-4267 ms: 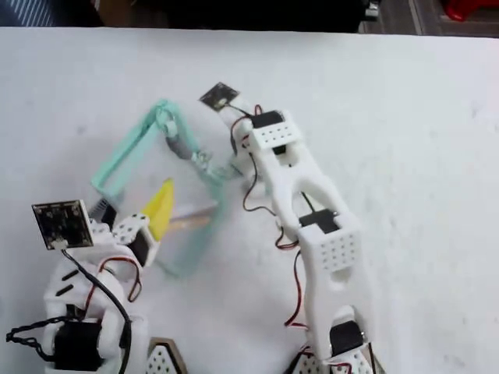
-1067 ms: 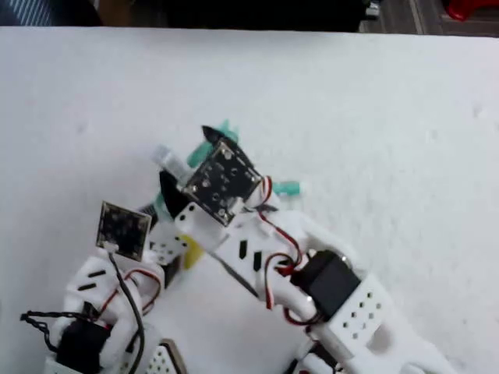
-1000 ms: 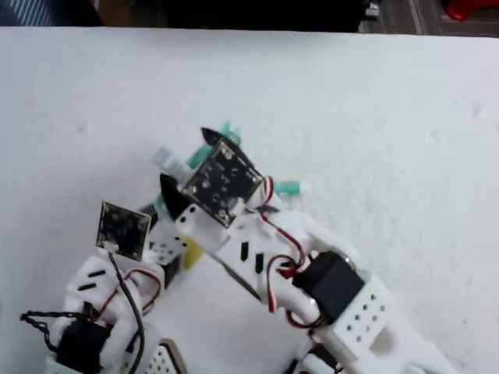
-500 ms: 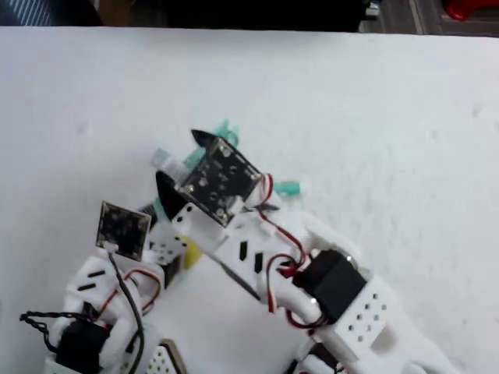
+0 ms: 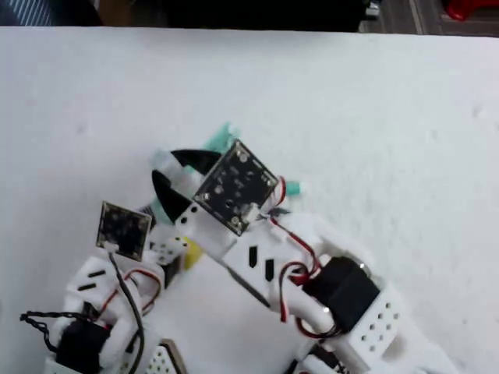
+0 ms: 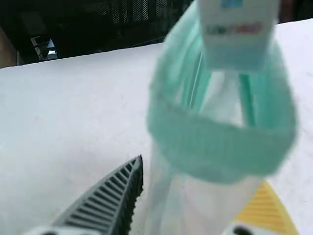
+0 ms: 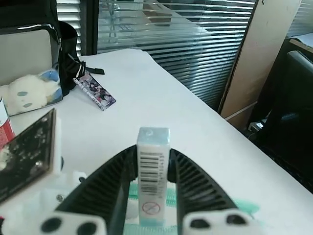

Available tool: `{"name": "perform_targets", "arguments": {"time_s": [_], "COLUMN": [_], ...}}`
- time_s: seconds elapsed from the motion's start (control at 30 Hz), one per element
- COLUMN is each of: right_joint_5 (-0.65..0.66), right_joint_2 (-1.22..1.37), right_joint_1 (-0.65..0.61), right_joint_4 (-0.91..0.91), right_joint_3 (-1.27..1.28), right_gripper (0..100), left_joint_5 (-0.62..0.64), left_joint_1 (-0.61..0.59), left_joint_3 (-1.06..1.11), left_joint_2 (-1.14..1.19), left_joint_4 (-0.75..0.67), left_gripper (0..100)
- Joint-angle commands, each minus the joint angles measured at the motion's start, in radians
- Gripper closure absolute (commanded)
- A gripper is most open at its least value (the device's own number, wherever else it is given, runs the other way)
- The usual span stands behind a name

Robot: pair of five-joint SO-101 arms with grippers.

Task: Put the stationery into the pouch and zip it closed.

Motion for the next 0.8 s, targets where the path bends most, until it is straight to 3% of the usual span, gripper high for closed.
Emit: {"name": "perform_targets", "arguments": {"time_s": [0.0, 0.23, 0.37, 0.53, 0.77], "right_joint_5": [-0.008, -0.008, -0.008, -0.008, 0.002], "right_joint_2": [-0.022, -0.021, -0.035, -0.154, -0.246], "right_joint_1": [0.001, 0.045, 0.068, 0.056, 0.079], "right_joint_4": [-0.03, -0.194, -0.2, -0.151, -0.039], "right_joint_3": [0.058, 0.166, 0.189, 0.189, 0.043], "right_gripper": [98.2, 98.2, 96.0, 70.5, 73.4], "left_joint_5": [-0.002, -0.002, -0.002, -0.002, -0.002], "left_joint_1": [-0.012, -0.012, -0.012, -0.01, -0.01], "left_joint_3": [-0.017, -0.017, -0.017, -0.017, -0.017], "left_joint_2": [-0.001, -0.001, -0.001, -0.001, -0.001], "left_joint_4": [-0.028, -0.028, -0.028, -0.028, -0.028], "left_gripper": [70, 70, 70, 70, 70]}}
